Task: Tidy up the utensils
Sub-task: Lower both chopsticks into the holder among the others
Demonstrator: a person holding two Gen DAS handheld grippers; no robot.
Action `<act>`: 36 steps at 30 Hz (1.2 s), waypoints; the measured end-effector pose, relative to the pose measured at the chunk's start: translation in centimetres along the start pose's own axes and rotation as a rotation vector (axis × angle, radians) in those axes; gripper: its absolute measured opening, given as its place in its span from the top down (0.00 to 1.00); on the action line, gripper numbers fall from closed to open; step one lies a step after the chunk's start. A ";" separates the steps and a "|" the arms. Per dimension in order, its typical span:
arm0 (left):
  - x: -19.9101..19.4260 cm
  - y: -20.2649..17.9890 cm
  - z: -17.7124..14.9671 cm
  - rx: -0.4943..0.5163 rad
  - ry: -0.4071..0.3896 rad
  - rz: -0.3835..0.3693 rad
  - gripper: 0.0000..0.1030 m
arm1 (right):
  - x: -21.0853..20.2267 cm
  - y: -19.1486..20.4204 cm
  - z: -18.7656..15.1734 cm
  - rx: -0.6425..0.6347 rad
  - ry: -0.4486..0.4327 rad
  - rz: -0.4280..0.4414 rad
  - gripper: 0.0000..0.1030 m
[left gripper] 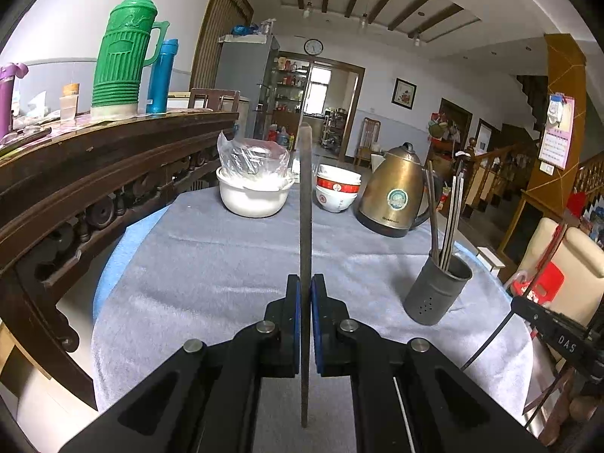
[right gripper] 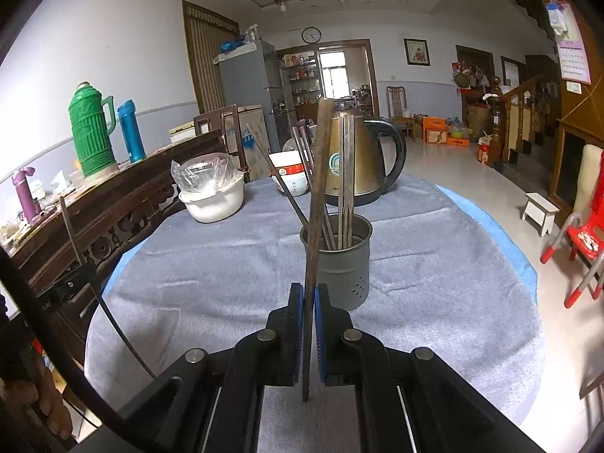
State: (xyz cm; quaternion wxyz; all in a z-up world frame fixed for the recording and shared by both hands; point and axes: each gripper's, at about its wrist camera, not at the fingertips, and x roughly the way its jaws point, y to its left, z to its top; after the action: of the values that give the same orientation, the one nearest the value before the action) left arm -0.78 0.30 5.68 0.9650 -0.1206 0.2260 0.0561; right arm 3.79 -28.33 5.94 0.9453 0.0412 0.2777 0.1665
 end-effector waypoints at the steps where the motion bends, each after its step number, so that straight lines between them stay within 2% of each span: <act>1: -0.1 0.0 0.2 -0.004 -0.003 -0.001 0.95 | 0.0 -0.1 0.1 0.002 -0.001 0.001 0.94; 8: -0.1 0.4 2.1 -0.070 -0.012 -0.032 0.95 | -0.2 -0.9 0.9 0.029 -0.019 0.005 0.94; 14: -0.3 -1.1 4.9 -0.105 -0.051 -0.105 0.95 | -1.1 -2.0 2.4 0.061 -0.061 0.005 0.94; 22: 0.4 -5.3 9.4 -0.108 -0.115 -0.231 0.95 | -3.3 -3.5 6.8 0.086 -0.176 0.003 0.94; 27: 1.5 -8.3 11.5 -0.111 -0.139 -0.299 0.95 | -3.5 -4.3 10.9 0.073 -0.246 0.010 0.94; 31: 3.5 -10.7 12.8 -0.112 -0.131 -0.334 0.95 | -2.2 -4.5 13.2 0.057 -0.252 0.022 0.94; 36: 6.5 -13.1 13.0 -0.072 -0.103 -0.339 0.95 | 1.1 -4.7 14.4 0.034 -0.192 0.044 0.94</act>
State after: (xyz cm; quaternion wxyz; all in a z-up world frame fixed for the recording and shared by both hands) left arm 12.65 -8.66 16.75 0.9660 -0.1883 0.1508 -0.0930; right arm 13.81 -32.20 16.65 0.9628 0.0792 0.1879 0.1775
